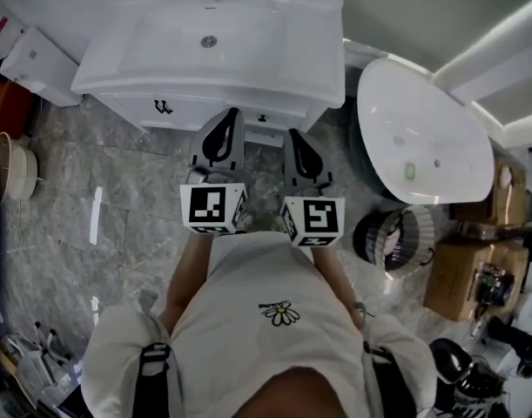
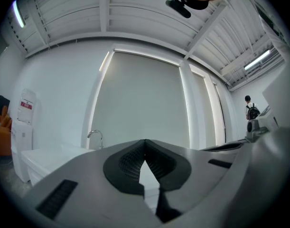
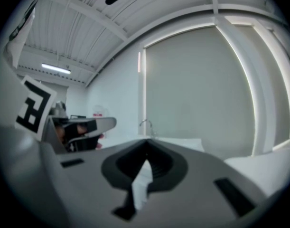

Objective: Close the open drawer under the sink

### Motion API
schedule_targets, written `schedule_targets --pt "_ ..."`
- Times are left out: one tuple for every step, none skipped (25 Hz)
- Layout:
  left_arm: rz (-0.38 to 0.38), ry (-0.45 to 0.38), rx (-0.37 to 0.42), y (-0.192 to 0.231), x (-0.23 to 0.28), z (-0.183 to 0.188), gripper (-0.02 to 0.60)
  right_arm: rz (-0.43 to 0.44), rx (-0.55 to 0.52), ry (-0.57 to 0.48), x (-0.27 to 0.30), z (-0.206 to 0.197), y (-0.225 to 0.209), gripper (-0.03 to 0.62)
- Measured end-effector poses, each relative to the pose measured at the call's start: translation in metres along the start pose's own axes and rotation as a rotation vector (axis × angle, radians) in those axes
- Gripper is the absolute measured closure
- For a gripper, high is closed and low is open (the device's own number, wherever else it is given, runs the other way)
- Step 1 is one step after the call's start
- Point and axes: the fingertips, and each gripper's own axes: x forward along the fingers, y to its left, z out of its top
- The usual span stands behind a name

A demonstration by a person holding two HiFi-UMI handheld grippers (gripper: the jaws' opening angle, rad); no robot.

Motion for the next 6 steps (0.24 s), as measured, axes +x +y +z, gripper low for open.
schedule_targets --pt "0.003 0.002 -0.003 0.0009 0.0000 -0.0006 0.560 0.000 -0.001 0.003 0.0004 -0.0007 -0.0001 0.565" --pt "0.004 0.002 -0.007 0.0012 0.0005 -0.0012 0.560 0.001 -0.002 0.005 0.0012 -0.0014 -0.0004 0.565" --pt "0.003 0.001 -0.009 0.0012 0.0014 -0.0018 0.560 0.002 -0.004 0.006 0.0023 -0.0021 -0.0008 0.565" --pt "0.001 0.001 -0.009 0.0011 0.0028 -0.0025 0.560 0.004 -0.006 0.008 0.0039 -0.0029 -0.0011 0.565" --pt "-0.001 0.000 -0.007 0.0011 0.0043 -0.0033 0.560 0.005 -0.008 0.009 0.0056 -0.0037 -0.0013 0.565" --pt "-0.004 0.000 -0.004 0.0011 0.0059 -0.0041 0.560 0.007 -0.010 0.010 0.0074 -0.0045 -0.0015 0.565"
